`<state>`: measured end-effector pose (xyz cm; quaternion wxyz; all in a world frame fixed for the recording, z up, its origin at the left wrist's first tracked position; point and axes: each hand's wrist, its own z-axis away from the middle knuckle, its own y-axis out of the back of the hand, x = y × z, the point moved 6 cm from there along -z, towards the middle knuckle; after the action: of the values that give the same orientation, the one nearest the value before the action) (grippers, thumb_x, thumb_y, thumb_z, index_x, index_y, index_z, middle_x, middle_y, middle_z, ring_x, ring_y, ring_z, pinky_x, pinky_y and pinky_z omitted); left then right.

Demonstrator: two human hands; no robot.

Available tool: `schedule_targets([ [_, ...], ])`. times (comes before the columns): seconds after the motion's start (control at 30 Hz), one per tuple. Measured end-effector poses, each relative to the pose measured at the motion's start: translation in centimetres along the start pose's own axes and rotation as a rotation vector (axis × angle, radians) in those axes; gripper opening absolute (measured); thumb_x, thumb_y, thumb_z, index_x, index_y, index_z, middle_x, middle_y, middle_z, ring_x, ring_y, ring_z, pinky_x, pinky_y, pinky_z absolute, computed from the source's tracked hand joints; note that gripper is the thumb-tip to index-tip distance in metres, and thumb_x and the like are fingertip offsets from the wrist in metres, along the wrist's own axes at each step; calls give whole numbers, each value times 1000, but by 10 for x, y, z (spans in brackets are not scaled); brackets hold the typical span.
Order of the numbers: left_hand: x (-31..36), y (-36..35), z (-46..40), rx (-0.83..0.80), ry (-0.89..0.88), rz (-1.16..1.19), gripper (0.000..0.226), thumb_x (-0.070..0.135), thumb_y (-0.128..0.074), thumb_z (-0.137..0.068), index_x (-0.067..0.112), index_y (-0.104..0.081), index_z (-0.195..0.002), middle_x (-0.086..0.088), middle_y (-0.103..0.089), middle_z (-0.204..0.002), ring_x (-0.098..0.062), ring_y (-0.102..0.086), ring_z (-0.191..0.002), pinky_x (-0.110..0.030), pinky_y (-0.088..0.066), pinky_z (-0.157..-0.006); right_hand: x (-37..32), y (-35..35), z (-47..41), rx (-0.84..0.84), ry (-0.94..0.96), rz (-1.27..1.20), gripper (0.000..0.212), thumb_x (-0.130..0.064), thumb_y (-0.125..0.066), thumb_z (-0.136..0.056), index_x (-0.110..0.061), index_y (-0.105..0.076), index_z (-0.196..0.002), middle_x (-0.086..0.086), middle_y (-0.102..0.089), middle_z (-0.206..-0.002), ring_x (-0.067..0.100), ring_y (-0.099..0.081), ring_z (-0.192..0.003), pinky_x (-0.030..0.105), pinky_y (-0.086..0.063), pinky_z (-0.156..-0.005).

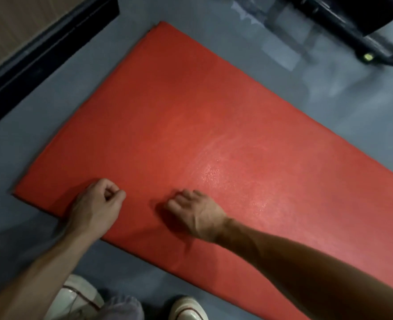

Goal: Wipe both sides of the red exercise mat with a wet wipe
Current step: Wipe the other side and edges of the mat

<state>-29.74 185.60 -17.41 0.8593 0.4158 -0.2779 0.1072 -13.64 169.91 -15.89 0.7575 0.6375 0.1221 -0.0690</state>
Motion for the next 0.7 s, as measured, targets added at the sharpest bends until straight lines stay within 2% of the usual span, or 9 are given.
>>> schedule_targets([
  [0.07, 0, -3, -2, -8, 15, 0, 18, 27, -73, -88, 20, -58, -81, -3, -63, -82, -30, -60, -80, -37, -41, -72, 20, 7, 3, 40, 15, 12, 16, -33, -51, -96, -25, -49, -110, 1, -65, -92, 25, -61, -85, 35, -50, -74],
  [0.13, 1, -3, -3, -9, 0, -10, 24, 31, -77, -85, 21, -56, -79, -2, -61, -79, -27, -60, -76, -38, -42, -70, 90, 22, -5, 140, -298, 30, 33, -56, -62, -88, -30, -48, -101, -3, -63, -79, 24, -64, -71, 32, -52, -62],
  [0.2, 2, -3, -6, 2, -22, -49, 30, 33, -80, -81, 22, -52, -78, -1, -59, -76, -29, -60, -77, -40, -46, -72, 169, 35, -1, 88, -704, 44, 52, -75, -55, -81, -27, -50, -99, -2, -64, -78, 26, -66, -72, 39, -58, -65],
  [0.27, 4, -2, -7, 7, -43, -89, 35, 33, -83, -78, 23, -49, -76, 0, -57, -75, -32, -59, -79, -43, -48, -75, 193, 43, 4, 137, -888, 54, 38, -55, -43, -100, -17, -44, -101, 9, -66, -85, 34, -64, -85, 51, -55, -74],
  [0.37, 4, -2, -8, 5, -50, -109, 37, 34, -82, -79, 24, -47, -76, 0, -55, -74, -32, -57, -79, -42, -47, -75, 143, 34, -15, 259, -687, -1, 18, -33, -49, -102, -16, -47, -97, 9, -60, -82, 34, -59, -79, 46, -50, -65],
  [0.43, 4, -3, -8, 12, -59, -115, 37, 35, -82, -80, 24, -47, -76, -1, -55, -75, -30, -57, -79, -41, -45, -75, 80, 13, -22, 205, -386, 40, 9, -28, -54, -97, -19, -53, -99, 4, -54, -84, 30, -57, -77, 40, -43, -67],
  [0.53, 1, -4, -10, 9, -55, -126, 37, 37, -82, -80, 25, -47, -76, -1, -55, -76, -31, -57, -81, -40, -44, -75, 9, -10, -1, 81, -35, 71, 16, -28, -49, -98, -20, -54, -110, 0, -61, -93, 25, -58, -85, 36, -46, -75],
  [0.6, 1, -5, -10, 2, -50, -133, 37, 38, -82, -80, 25, -47, -76, -2, -55, -78, -34, -58, -84, -42, -46, -77, 11, -6, 22, 10, -16, 59, 25, -38, -60, -94, -23, -54, -113, -2, -63, -95, 23, -60, -88, 35, -47, -76],
  [0.7, 0, -6, -12, 1, -44, -148, 38, 38, -82, -80, 24, -47, -76, -4, -56, -80, -36, -59, -87, -44, -47, -78, 89, 6, 69, -32, -393, 48, 59, -60, -77, -75, -28, -46, -113, -1, -65, -92, 25, -65, -82, 33, -46, -69],
])
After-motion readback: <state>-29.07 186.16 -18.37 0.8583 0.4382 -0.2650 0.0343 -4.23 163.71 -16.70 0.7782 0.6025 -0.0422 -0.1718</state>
